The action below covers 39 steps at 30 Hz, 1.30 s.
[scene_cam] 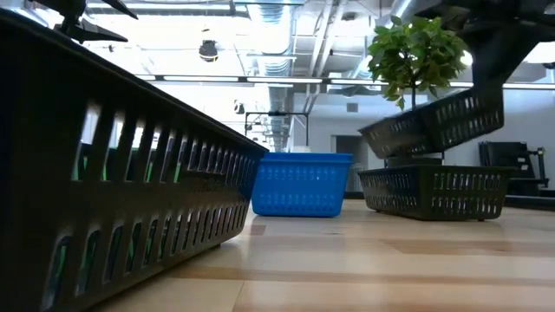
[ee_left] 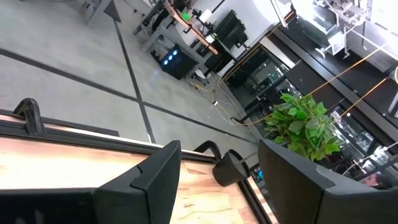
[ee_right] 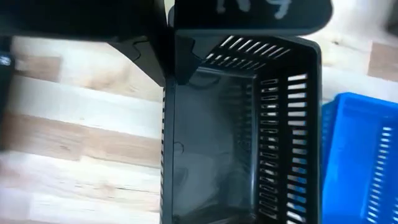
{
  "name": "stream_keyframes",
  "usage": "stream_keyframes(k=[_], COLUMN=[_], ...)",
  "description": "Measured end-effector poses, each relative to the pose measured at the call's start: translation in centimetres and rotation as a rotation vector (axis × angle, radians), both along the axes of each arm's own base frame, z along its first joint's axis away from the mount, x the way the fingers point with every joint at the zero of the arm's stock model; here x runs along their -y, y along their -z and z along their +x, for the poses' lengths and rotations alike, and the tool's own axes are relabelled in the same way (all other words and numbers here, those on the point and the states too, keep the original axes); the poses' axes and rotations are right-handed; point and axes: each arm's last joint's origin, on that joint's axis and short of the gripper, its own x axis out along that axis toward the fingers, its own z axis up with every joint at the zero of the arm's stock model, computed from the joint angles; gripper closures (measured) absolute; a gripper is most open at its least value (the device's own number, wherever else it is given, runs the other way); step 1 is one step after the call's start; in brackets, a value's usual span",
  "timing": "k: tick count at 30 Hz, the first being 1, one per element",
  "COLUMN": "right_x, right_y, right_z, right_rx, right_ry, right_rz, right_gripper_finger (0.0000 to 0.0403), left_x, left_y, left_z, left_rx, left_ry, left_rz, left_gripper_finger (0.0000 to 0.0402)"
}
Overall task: Stack baskets by color
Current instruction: Stack the top black bin on top of the middle black bin
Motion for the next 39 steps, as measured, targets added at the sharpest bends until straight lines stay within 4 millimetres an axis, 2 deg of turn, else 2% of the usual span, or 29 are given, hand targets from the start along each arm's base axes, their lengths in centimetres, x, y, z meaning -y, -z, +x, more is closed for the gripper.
stream_keyframes(k=[7, 19, 26, 39], right_x=[-0.3, -0.3, -0.4, -0.6], right_y=[2.0, 1.8, 3.5, 3.9], right_z=[1.5, 1.7, 2.0, 1.9], right_rx=[-0.071, -0.035, 0.050, 0.047], right_ry=[-0.031, -0.029, -0.029, -0.035], right_rz=[-0.044, -0.035, -0.018, 0.000], right_gripper_finger=[0.0385, 0.0372, 0.0386, 0.0352], left_x=[0.0, 0.0, 0.0, 0.0], left_y=[0.0, 0.0, 0.0, 0.0], left_z=[0.0, 0.0, 0.0, 0.0], left_rx=[-0.003, -0.006, -0.005, -0.005], left_ry=[0.001, 0.003, 0.004, 0.004], left_rz=[0.002, 0.004, 0.004, 0.004], left_gripper_finger=[0.0198, 0.0198, 0.0198, 0.0198])
